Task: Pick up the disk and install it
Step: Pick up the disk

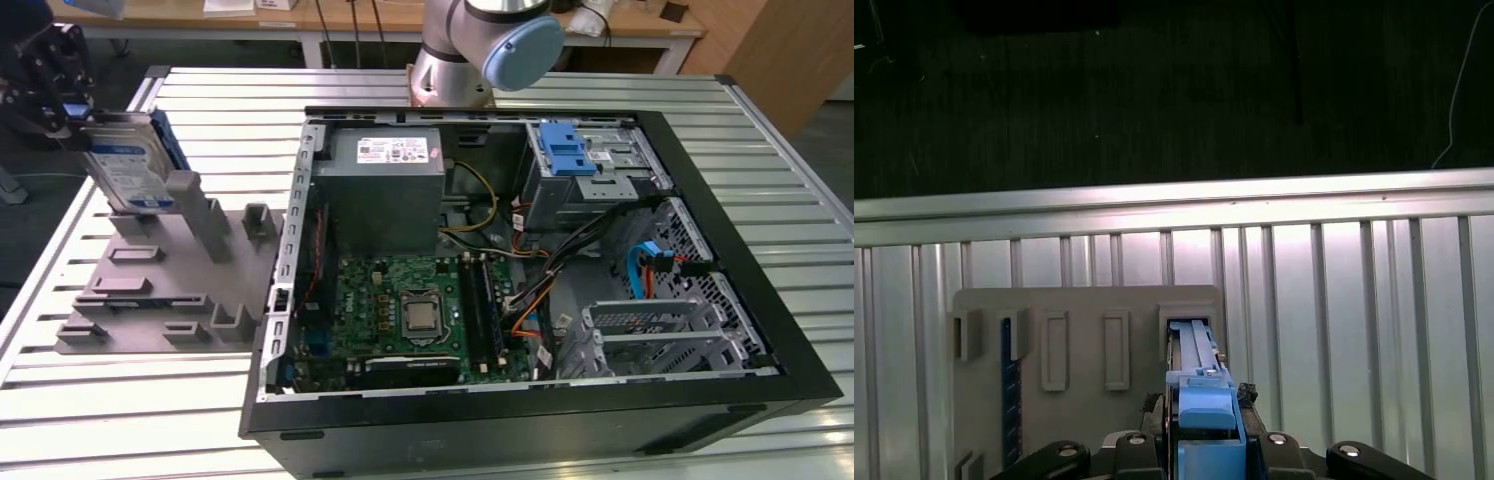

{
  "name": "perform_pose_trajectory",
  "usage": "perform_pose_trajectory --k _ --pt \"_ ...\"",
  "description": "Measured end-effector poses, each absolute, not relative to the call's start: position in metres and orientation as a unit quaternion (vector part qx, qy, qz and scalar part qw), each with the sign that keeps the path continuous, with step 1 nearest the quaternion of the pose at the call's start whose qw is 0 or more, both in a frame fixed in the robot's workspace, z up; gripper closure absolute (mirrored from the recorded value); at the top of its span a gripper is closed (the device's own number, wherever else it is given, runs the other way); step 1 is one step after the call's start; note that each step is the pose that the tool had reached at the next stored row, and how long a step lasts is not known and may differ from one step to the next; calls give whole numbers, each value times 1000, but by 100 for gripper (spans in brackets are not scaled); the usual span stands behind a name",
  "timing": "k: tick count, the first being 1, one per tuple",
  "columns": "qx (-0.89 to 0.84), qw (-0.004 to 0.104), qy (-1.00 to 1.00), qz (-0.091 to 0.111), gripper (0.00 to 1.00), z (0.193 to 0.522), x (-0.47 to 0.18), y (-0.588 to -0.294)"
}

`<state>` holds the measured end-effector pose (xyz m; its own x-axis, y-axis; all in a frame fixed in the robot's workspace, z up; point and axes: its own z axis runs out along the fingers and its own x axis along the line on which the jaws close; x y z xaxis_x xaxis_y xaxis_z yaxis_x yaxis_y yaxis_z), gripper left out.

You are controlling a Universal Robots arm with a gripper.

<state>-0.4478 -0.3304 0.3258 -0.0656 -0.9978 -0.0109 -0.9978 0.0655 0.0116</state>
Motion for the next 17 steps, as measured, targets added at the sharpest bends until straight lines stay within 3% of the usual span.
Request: perform_pose_trajectory --k 17 --pt "-684 0 730 8 64 335 -448 -330"
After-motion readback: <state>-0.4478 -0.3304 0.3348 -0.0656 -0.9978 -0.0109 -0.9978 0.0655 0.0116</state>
